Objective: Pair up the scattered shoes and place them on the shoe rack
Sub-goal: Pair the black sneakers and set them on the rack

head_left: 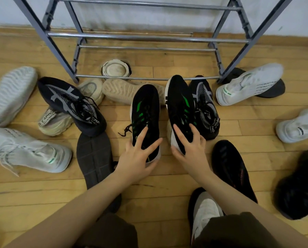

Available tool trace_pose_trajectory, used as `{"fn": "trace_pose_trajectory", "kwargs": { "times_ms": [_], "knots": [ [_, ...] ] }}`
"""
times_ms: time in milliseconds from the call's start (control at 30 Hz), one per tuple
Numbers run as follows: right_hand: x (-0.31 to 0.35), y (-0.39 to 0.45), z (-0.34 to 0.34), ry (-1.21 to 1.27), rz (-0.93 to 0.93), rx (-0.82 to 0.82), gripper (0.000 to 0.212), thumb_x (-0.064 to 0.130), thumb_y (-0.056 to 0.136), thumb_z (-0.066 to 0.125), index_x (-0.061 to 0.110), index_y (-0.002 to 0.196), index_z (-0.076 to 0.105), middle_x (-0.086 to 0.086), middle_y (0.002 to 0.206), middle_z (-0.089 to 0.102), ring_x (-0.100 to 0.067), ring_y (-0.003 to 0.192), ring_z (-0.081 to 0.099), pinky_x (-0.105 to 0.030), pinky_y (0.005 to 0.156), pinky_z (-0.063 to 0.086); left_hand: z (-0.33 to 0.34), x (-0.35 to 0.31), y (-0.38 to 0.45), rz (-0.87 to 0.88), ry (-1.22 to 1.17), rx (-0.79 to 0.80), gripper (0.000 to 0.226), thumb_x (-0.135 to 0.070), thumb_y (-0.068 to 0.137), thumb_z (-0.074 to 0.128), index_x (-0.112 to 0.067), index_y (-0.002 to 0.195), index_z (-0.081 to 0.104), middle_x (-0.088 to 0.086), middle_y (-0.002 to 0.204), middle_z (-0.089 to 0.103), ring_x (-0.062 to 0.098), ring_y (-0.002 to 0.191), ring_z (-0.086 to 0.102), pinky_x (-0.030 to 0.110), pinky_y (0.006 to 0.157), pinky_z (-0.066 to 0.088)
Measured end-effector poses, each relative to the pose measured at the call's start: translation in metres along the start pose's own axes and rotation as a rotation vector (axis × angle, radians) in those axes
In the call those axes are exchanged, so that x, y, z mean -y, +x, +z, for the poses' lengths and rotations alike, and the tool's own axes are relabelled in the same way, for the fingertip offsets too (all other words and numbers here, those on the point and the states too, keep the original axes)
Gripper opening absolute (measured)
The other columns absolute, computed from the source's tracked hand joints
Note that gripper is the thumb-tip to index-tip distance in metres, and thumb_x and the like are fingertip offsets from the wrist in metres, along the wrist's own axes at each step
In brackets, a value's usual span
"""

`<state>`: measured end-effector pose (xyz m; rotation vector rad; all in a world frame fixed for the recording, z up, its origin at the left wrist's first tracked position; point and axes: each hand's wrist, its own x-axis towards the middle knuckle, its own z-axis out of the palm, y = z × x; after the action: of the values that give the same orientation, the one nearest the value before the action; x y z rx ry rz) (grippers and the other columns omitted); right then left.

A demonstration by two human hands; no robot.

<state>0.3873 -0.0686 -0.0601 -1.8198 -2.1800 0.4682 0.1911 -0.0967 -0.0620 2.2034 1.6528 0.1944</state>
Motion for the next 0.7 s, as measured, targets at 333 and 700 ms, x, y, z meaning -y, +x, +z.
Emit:
{"fn": "trace_pose_trajectory", "kwargs": {
  "times_ms": [333,700],
  "knots": [
    [0.029,0.002,-0.030,0.095,0.006,-0.222,0.040,0.029,0.089,0.054,0.029,0.129,0.055,-0.017,0.136,0.045,-0.042,0.119,0.041,-0.047,0.094,0.037,-0.038,-0.008,0.000,0.049,-0.157,-0.218,0.047,-0.044,0.092,0.037,-0.027,0.135,0.047,0.011,0.145,0.038,0.045,0.122,0.041,0.052,0.079,0.052],
    [0.072,0.017,-0.048,0.117,-0.043,-0.319,0.038,0.025,0.090,0.058,0.029,0.128,0.056,-0.016,0.138,0.046,-0.041,0.121,0.043,-0.050,0.087,0.044,-0.094,0.017,0.005,0.098,0.027,-0.436,0.040,-0.031,0.089,0.048,-0.019,0.125,0.059,0.015,0.131,0.053,0.051,0.111,0.047,0.059,0.084,0.046]
  ]
}}
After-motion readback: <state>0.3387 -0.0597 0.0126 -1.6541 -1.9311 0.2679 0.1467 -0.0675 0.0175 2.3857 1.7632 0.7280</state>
